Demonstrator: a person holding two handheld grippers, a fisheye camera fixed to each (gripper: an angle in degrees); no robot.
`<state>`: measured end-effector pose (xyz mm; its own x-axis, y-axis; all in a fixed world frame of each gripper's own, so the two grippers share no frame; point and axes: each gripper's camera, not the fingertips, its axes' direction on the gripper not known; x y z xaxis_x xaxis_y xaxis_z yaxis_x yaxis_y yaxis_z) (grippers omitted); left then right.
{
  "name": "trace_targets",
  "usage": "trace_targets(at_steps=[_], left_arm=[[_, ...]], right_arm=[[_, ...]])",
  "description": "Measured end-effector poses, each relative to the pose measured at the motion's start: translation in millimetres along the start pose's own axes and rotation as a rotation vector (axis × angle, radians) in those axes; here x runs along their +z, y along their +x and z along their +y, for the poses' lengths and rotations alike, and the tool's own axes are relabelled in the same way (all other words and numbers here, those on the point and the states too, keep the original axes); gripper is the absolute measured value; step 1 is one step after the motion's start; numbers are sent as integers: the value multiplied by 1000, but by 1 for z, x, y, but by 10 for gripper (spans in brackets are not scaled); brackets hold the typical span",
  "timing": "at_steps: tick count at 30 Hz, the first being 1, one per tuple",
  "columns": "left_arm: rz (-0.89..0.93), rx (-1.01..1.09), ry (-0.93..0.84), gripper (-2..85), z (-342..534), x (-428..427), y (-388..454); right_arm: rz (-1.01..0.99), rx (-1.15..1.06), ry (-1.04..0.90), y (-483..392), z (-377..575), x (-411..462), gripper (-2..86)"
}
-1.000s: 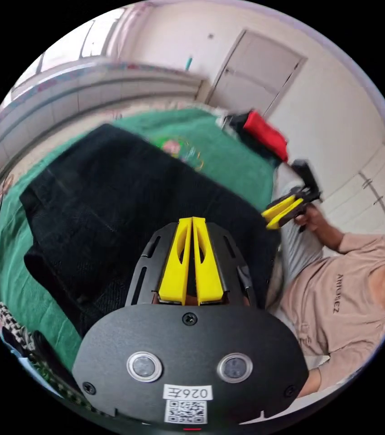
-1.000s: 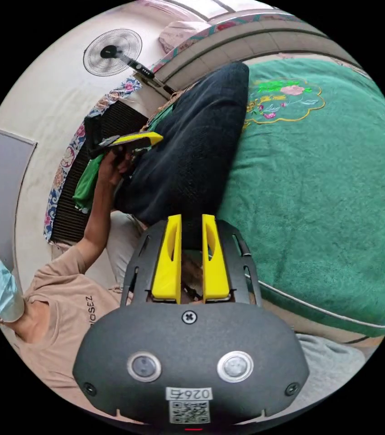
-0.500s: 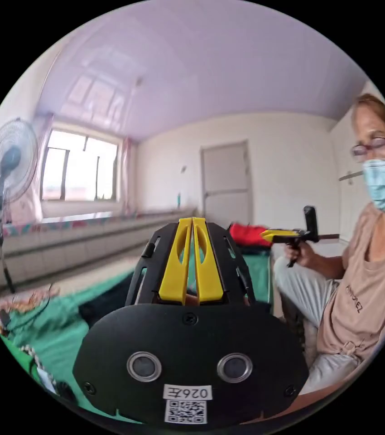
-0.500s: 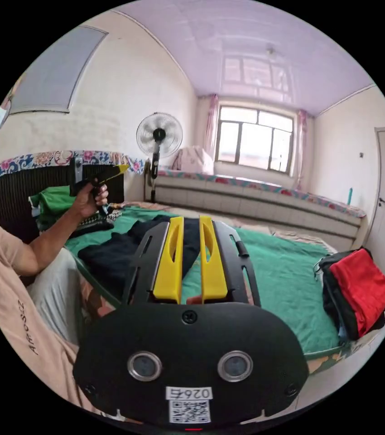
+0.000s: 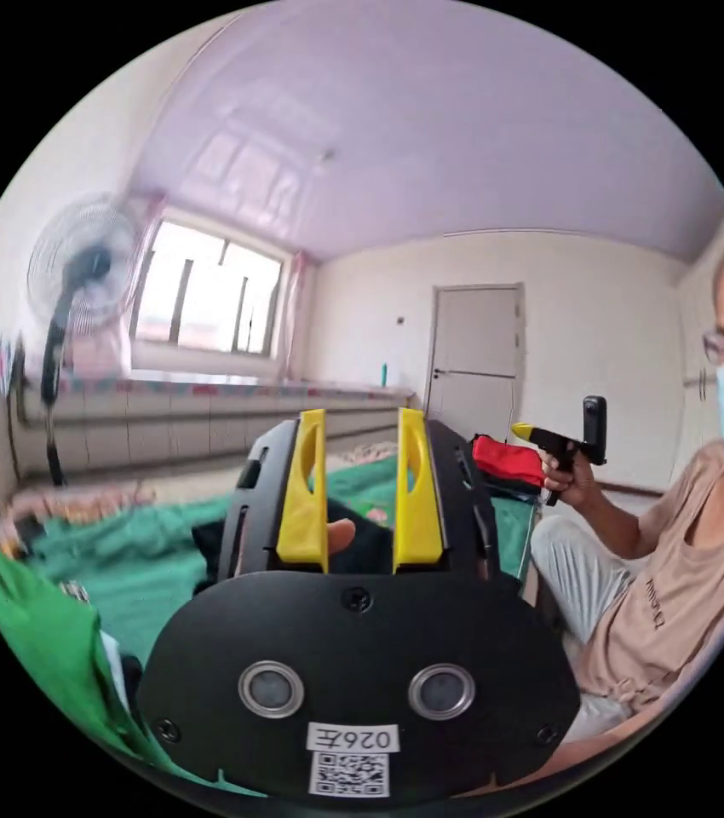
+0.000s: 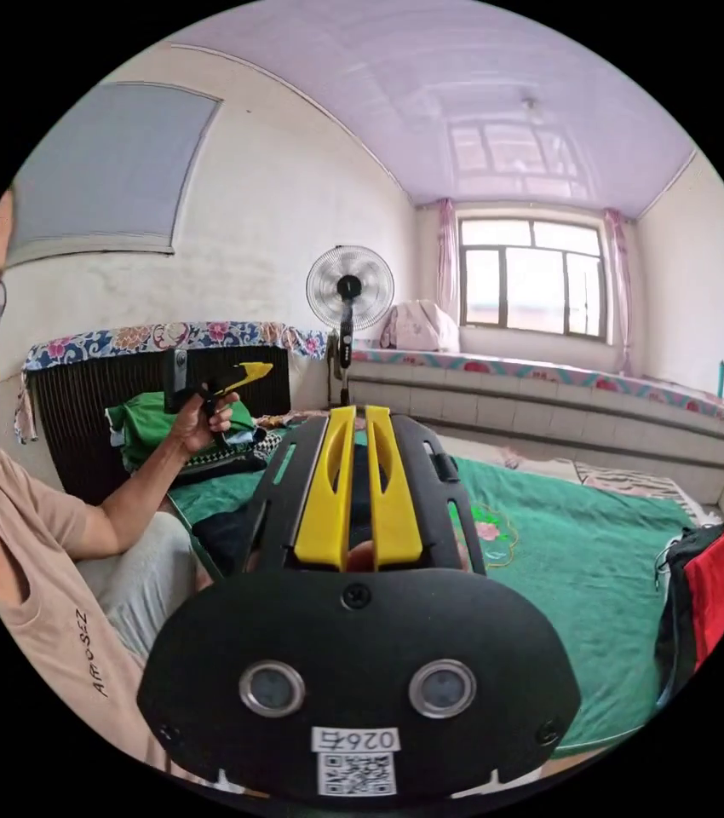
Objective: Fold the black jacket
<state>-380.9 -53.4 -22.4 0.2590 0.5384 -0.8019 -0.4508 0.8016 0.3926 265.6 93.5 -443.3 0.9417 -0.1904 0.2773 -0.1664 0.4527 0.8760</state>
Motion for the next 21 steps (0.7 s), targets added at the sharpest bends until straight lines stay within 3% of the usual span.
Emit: trace_targets(at_steps=[2, 5, 9, 11, 13, 21], left_arm=[[-46, -289, -180, 32, 47, 30, -67], [-192, -491, -304, 10, 92, 43, -121], [-290, -543, -412, 116, 123, 62, -145], [-334, -572, -471, 212, 140, 81, -157], [-427, -551, -499, 239, 157, 93, -162], [-268, -656, -540, 215, 221, 140, -190]], right_arm=[[-29, 83, -142, 31, 29, 58, -10], [-44, 182, -286, 73, 77, 132, -7], [-96, 315, -409, 127, 141, 215, 7], [-187, 451, -471, 168, 187, 268, 55], [-282, 538, -498, 195, 222, 304, 75], [-384, 748, -538, 258, 350, 418, 132]])
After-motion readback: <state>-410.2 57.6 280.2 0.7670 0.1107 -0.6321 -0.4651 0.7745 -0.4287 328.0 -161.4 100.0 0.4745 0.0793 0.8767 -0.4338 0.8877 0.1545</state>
